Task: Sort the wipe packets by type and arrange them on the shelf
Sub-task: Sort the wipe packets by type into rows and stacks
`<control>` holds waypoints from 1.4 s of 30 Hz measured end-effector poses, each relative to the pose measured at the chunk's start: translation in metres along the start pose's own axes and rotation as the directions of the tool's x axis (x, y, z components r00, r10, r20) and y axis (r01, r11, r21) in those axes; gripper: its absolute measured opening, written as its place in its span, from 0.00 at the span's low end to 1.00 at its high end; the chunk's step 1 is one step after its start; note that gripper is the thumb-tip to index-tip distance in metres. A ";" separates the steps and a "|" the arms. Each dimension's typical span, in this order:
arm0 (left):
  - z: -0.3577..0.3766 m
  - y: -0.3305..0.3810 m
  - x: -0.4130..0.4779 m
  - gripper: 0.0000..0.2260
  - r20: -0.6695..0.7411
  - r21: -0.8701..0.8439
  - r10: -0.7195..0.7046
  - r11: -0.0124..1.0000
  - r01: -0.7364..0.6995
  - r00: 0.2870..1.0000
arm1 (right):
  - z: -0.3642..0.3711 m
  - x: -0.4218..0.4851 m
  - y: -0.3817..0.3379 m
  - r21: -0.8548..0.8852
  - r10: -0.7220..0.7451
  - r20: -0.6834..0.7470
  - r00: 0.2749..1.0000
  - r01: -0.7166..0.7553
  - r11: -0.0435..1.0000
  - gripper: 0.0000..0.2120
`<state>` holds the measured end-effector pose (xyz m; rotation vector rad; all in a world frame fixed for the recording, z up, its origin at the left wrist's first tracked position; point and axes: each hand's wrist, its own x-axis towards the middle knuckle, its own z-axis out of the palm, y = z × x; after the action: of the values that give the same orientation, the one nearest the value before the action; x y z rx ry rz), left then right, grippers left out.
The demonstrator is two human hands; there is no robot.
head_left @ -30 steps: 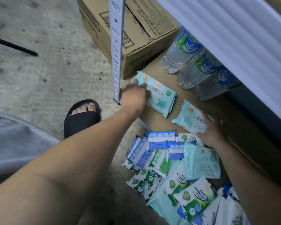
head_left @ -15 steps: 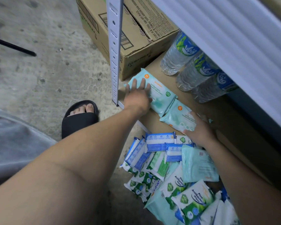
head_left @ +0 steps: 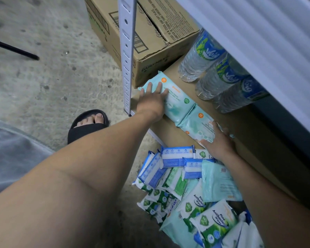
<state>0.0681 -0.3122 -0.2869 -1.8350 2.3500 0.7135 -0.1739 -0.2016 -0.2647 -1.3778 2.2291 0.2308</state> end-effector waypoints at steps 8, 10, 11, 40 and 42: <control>-0.004 0.011 0.001 0.27 -0.041 0.081 0.023 0.997 -0.020 0.999 | 0.008 -0.008 0.004 0.047 -0.028 -0.046 0.999 0.030 0.998 0.41; 0.000 0.016 -0.001 0.26 -0.030 0.074 0.126 0.990 -0.123 0.992 | 0.011 -0.012 0.007 0.047 -0.044 -0.073 0.996 0.047 0.998 0.40; 0.003 0.017 -0.004 0.27 0.000 0.067 0.158 0.985 -0.157 0.988 | 0.012 -0.013 0.008 0.048 -0.052 -0.082 0.995 0.056 0.997 0.39; -0.019 0.043 -0.094 0.19 0.198 0.106 0.160 0.977 -0.183 0.967 | -0.006 -0.096 0.015 0.024 0.034 0.038 0.999 -0.035 0.999 0.32; -0.027 0.046 -0.119 0.20 0.205 0.119 0.167 0.974 -0.194 0.964 | -0.012 -0.125 0.020 0.012 0.030 0.025 0.999 -0.030 0.999 0.31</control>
<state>0.0642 -0.2080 -0.2084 -1.4398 2.3922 0.6930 -0.1506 -0.0988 -0.1941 -1.3287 2.2281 0.2436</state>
